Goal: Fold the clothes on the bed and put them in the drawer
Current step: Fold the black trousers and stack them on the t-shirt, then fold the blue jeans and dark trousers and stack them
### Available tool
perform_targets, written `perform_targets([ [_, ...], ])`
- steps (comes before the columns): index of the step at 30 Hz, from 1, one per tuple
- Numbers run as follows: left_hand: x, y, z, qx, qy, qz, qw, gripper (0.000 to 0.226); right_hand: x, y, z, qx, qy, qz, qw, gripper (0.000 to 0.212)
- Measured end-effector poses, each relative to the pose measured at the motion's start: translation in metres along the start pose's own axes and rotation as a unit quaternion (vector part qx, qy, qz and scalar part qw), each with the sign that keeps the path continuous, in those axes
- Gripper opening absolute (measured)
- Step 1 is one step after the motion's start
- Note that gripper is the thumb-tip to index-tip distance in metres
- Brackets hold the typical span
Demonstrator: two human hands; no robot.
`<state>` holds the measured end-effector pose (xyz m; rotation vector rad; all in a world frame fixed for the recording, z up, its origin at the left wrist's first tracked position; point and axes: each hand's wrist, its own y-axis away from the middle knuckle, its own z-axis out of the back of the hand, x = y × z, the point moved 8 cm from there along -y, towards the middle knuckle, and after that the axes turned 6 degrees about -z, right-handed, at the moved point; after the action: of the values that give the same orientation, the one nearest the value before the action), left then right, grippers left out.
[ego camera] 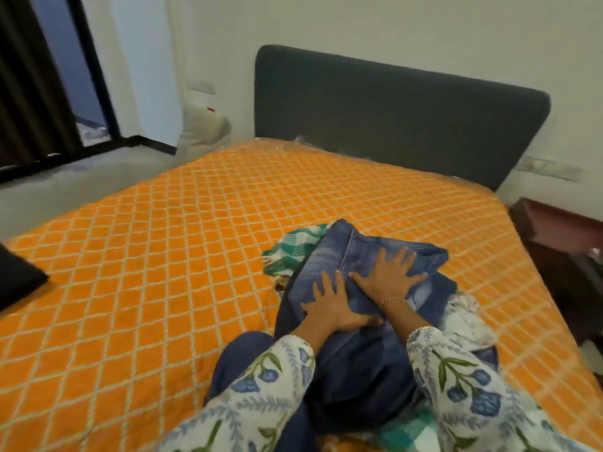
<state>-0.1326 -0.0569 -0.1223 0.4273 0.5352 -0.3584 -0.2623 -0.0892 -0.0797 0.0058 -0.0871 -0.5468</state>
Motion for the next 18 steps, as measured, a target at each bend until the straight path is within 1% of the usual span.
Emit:
perform_targets([
  [1, 0.0, -0.004, -0.008, 0.019, 0.014, 0.03, 0.999, 0.128, -0.013, -0.004, -0.01, 0.03, -0.043, -0.034, 0.998, 0.105],
  [3, 0.002, -0.002, -0.014, 0.031, 0.029, 0.07, 0.997, 0.128, -0.019, -0.002, -0.021, 0.061, -0.093, -0.072, 0.991, 0.107],
  [5, 0.001, -0.002, -0.014, 0.019, 0.023, 0.106, 0.994, 0.127, -0.018, -0.003, -0.024, 0.056, -0.099, -0.081, 0.99, 0.096],
  [7, 0.001, -0.006, -0.013, -0.003, 0.02, 0.131, 0.991, 0.118, -0.015, -0.005, -0.018, 0.02, -0.106, -0.086, 0.99, 0.079],
  [8, 0.001, -0.008, -0.013, -0.022, 0.024, 0.141, 0.99, 0.108, -0.014, -0.006, -0.016, 0.007, -0.126, -0.089, 0.988, 0.071],
  [10, 0.004, -0.011, -0.006, -0.064, 0.044, 0.148, 0.986, 0.078, -0.007, -0.004, -0.013, 0.001, -0.172, -0.085, 0.981, 0.059],
  [11, 0.006, -0.011, -0.001, -0.083, 0.064, 0.143, 0.984, 0.061, -0.002, -0.004, -0.012, 0.002, -0.194, -0.082, 0.978, 0.054],
  [12, 0.01, -0.009, 0.005, -0.097, 0.084, 0.138, 0.982, 0.049, 0.003, -0.003, -0.01, 0.003, -0.217, -0.078, 0.973, 0.052],
  [13, 0.013, -0.007, 0.014, -0.115, 0.103, 0.134, 0.979, 0.046, 0.007, -0.002, -0.007, 0.004, -0.242, -0.075, 0.967, 0.05],
  [15, 0.022, -0.002, 0.046, -0.168, 0.125, 0.123, 0.97, 0.05, 0.019, -0.001, 0.004, -0.005, -0.292, -0.056, 0.955, 0.048],
  [17, 0.028, 0.002, 0.086, -0.223, 0.125, 0.113, 0.96, 0.046, 0.036, 0.005, 0.024, -0.038, -0.367, -0.026, 0.929, 0.046],
  [18, 0.034, 0.008, 0.111, -0.259, 0.126, 0.112, 0.951, 0.041, 0.047, 0.009, 0.033, -0.055, -0.398, -0.027, 0.915, 0.049],
])
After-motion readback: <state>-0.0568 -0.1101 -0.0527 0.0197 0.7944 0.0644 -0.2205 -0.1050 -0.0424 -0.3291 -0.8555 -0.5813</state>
